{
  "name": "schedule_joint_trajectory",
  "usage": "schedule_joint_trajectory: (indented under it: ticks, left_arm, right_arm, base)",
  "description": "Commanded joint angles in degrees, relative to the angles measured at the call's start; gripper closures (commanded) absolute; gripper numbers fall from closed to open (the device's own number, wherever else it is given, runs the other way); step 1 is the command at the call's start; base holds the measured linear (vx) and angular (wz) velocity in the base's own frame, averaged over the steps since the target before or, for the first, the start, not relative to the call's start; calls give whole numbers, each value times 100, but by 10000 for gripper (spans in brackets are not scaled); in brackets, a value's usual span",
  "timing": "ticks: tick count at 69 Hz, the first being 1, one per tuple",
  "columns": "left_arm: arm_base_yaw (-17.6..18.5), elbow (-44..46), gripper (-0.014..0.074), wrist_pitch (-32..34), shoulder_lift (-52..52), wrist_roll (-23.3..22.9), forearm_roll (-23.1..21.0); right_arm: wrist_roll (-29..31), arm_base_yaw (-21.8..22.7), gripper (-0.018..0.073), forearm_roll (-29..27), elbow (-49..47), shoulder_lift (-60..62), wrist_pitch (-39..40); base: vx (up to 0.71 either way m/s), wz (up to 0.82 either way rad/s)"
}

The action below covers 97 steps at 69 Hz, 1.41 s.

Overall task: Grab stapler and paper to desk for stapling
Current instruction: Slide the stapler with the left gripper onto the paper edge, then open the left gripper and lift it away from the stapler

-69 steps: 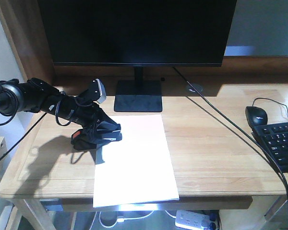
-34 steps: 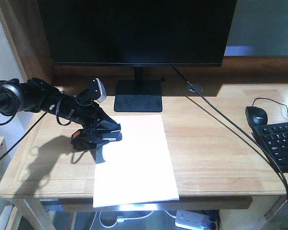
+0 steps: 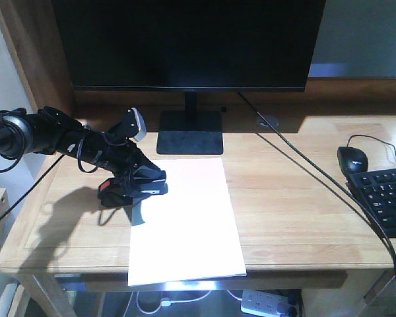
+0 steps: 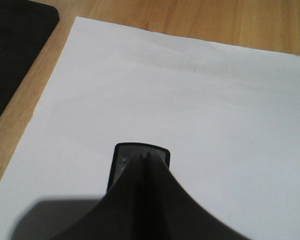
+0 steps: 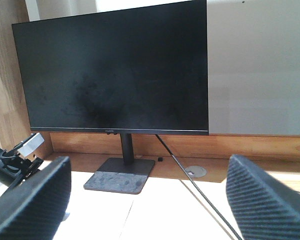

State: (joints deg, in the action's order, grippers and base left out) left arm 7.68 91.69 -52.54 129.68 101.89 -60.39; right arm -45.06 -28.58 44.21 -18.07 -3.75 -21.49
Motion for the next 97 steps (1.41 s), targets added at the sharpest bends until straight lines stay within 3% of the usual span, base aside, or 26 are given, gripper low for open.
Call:
schedule_joint_trajectory:
  ticks: [1,5,16,29,47,55,60,68,81,97]
  left_arm:
    - [19,71,603,30,-516,-254,233]
    - [19,71,603,116,-696,-468,476]
    - [19,71,603,433,-1249,-1586,1493]
    - [19,71,603,577,-1893,-3454,3005]
    - [19,71,603,-140,-2697,-7394,5226]
    - [19,71,603,-370,-3035,-9240,5839]
    - [19,71,603,-332,-3220,-9888,6177]
    - [19,71,603,-137,-3423,-10529,6446]
    - [24,-87,603,496,-3898,-10542,6346]
    - [24,-1391,603,2059,-5159,-10530,6182]
  right_arm:
    - [63,8,-31,127,-139,-80,286]
    - [63,8,-31,127,-139,-80,286]
    - [63,8,-31,127,-139,-80,286]
    - [63,8,-31,127,-139,-80,286]
    - [63,8,-31,127,-139,-80,286]
    - [63,8,-31,127,-139,-80,286]
    - [63,8,-31,127,-139,-80,286]
    - [63,8,-31,127,-139,-80,286]
    - [63,8,-31,127,-139,-80,286]
    - [63,8,-31,127,-139,-80,286]
  base:
    - [0,0]
    - [0,0]
    - [0,0]
    - [0,0]
    - [0,0]
    - [0,0]
    - [0,0]
    - [0,0]
    - [0,0]
    - [0,0]
